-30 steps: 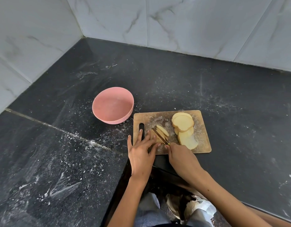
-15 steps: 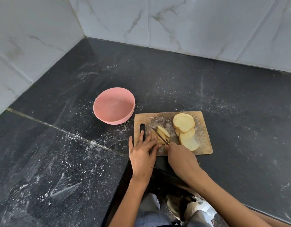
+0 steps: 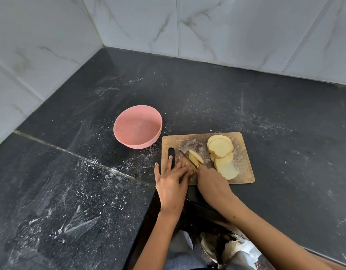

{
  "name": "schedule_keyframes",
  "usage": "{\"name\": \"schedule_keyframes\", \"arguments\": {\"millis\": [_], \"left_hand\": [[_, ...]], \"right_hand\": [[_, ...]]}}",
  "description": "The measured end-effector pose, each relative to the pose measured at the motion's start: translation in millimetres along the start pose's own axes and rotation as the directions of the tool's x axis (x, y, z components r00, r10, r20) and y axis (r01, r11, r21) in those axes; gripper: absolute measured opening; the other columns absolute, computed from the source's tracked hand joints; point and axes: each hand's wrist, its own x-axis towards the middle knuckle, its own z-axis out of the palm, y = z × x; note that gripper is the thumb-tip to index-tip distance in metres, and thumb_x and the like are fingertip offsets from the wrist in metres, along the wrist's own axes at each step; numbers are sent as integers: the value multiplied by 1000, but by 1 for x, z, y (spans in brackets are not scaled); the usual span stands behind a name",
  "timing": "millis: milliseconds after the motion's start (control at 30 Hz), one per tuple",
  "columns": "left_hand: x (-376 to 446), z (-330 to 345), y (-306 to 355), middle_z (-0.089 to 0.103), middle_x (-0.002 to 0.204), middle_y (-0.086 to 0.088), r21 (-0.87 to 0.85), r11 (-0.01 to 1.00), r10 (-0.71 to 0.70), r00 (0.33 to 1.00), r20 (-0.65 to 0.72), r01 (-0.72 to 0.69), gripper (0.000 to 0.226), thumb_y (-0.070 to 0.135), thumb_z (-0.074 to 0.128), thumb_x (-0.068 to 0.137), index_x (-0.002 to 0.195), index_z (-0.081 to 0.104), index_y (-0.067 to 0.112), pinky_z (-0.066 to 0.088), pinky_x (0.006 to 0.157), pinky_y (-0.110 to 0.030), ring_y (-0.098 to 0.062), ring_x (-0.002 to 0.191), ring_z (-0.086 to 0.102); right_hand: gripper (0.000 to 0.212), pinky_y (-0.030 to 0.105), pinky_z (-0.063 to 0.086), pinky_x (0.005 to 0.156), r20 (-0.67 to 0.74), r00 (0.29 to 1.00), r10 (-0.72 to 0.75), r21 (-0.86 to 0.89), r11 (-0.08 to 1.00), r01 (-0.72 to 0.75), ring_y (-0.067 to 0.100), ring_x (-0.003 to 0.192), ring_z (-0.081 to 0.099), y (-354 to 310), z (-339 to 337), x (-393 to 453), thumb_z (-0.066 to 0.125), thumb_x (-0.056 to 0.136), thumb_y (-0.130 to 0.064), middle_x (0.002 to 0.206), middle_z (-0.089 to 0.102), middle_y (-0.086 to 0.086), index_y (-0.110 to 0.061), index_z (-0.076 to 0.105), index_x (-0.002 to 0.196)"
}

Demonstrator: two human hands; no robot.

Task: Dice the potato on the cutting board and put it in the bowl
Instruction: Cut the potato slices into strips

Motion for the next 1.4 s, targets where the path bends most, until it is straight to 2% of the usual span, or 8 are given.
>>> {"name": "schedule_keyframes", "arguments": {"millis": [200, 333, 533, 900, 1067, 1167, 1267, 1400], "left_hand": [[-1, -1, 1, 69, 117, 5, 9, 1000, -8, 1000, 8, 8, 17, 31, 65, 82, 95, 76, 28, 11, 116, -40, -23, 125, 54], [-2, -1, 1, 70, 115, 6, 4, 1000, -7, 1000, 1, 7, 32, 46, 51, 84, 92, 76, 29, 11, 116, -43, -22, 124, 55], [-1, 1, 0, 70, 113, 7, 7, 1000, -28, 1000, -2, 28, 16, 38, 66, 80, 87, 76, 29, 9, 116, -41, -21, 125, 55], [0, 2, -1, 70, 114, 4, 13, 999, -41, 999, -1, 41, 13, 28, 80, 77, 89, 77, 28, 8, 117, -41, -21, 127, 53], [-1, 2, -3, 69, 116, 4, -13, 998, -61, 998, 1, 61, 14, 30, 80, 78, 91, 77, 28, 4, 119, -38, -17, 131, 49], [0, 1, -3, 69, 117, 4, -30, 997, -73, 997, 11, 74, 17, 31, 79, 77, 94, 77, 28, 3, 119, -37, -16, 132, 47], [-1, 1, -2, 69, 116, 2, -32, 998, -58, 998, 7, 58, 17, 30, 79, 78, 94, 77, 27, 4, 119, -36, -18, 131, 49], [-4, 1, -2, 70, 114, -1, 8, 1000, 11, 1000, -11, -11, 16, 29, 76, 79, 95, 77, 26, 10, 116, -39, -23, 126, 54]], "right_hand": [[26, 34, 46, 77, 26, 999, 21, -2, 1000, -21, 30, 105, 62, 0, -2, -3, 31, 102, -12, 119, 60, 14, -6, 44, 123], [24, 35, 47, 79, 36, 999, 32, -22, 999, -32, 30, 107, 61, 4, 1, -8, 31, 102, -10, 119, 60, 13, -6, 44, 121], [30, 34, 38, 72, 73, 995, 65, 11, 998, -66, 32, 107, 59, 16, 11, -22, 26, 105, -22, 118, 59, 13, -7, 41, 126], [26, 34, 37, 68, 117, 991, 69, 103, 991, -82, 32, 97, 59, 39, 10, -60, 21, 104, -36, 99, 59, 10, -16, 34, 94], [29, 34, 38, 68, 81, 995, 60, 157, 985, -72, 32, 95, 58, 47, 2, -72, 22, 103, -41, 85, 53, 4, -19, 35, 88], [33, 34, 37, 66, 26, 998, 53, 208, 976, -57, 28, 83, 55, 47, -4, -72, 23, 102, -42, 72, 41, -5, -21, 35, 80], [36, 34, 37, 65, 0, 999, 43, 243, 969, -42, 24, 73, 47, 41, -5, -60, 24, 102, -43, 72, 42, -5, -24, 32, 72], [34, 35, 38, 66, -35, 999, 24, 266, 964, -14, 30, 87, 57, 28, 0, -37, 25, 102, -41, 82, 53, 4, -18, 40, 83]]}}
